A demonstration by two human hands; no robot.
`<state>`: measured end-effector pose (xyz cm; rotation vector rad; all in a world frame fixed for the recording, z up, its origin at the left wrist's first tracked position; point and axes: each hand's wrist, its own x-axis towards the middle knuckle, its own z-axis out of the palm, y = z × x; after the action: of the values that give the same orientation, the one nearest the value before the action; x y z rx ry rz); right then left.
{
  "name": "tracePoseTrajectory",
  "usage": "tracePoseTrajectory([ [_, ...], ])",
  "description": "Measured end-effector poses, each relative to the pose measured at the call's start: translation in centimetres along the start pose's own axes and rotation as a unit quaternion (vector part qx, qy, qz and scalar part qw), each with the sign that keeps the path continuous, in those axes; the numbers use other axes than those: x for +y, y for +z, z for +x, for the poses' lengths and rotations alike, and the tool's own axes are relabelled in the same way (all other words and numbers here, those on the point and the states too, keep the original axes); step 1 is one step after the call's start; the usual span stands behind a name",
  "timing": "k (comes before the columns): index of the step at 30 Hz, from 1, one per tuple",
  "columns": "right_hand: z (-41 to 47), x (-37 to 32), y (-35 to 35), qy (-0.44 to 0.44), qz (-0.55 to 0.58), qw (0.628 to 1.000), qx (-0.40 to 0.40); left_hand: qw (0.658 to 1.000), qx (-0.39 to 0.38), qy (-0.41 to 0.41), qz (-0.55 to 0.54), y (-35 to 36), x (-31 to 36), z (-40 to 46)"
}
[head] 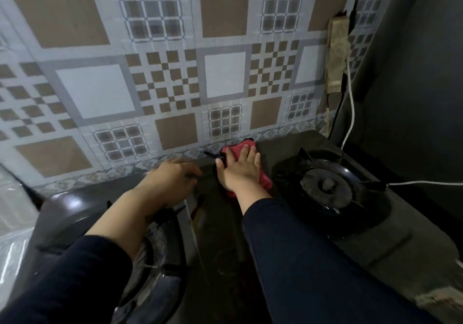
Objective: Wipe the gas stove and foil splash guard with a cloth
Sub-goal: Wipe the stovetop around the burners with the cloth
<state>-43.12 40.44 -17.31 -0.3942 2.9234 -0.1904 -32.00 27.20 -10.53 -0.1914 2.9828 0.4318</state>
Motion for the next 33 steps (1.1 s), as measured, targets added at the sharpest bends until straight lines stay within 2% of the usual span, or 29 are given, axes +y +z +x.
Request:
tracePoseTrajectory([
  [5,-3.3,-1.7,0.9,-0.138,0.014,0.990,-0.011,0.999,0.037,-0.025,0.006,-0.2,-1.9,-4.1],
  [11,-8.2,-2.6,2.1,-0.230,0.004,0.973,-0.027,0.995,0.057,-0.087,0.015,1.1,-3.4,-7.8],
  [16,-13.1,-2.2,3.2,-0.238,0.002,0.971,-0.019,0.992,0.057,-0.102,0.044,2.6,-4.1,-9.4],
  [23,-15.6,-0.6,3.6,-0.240,-0.005,0.970,-0.025,0.988,-0.016,-0.142,0.062,4.8,-5.3,-11.5],
  [28,-12.5,-1.0,2.7,-0.258,-0.013,0.964,-0.058,0.987,0.038,-0.136,0.080,4.9,-6.8,-12.7],
  [33,-7.3,-4.1,1.7,-0.243,-0.022,0.965,-0.090,0.978,0.061,-0.178,0.090,4.5,-8.9,-13.8],
])
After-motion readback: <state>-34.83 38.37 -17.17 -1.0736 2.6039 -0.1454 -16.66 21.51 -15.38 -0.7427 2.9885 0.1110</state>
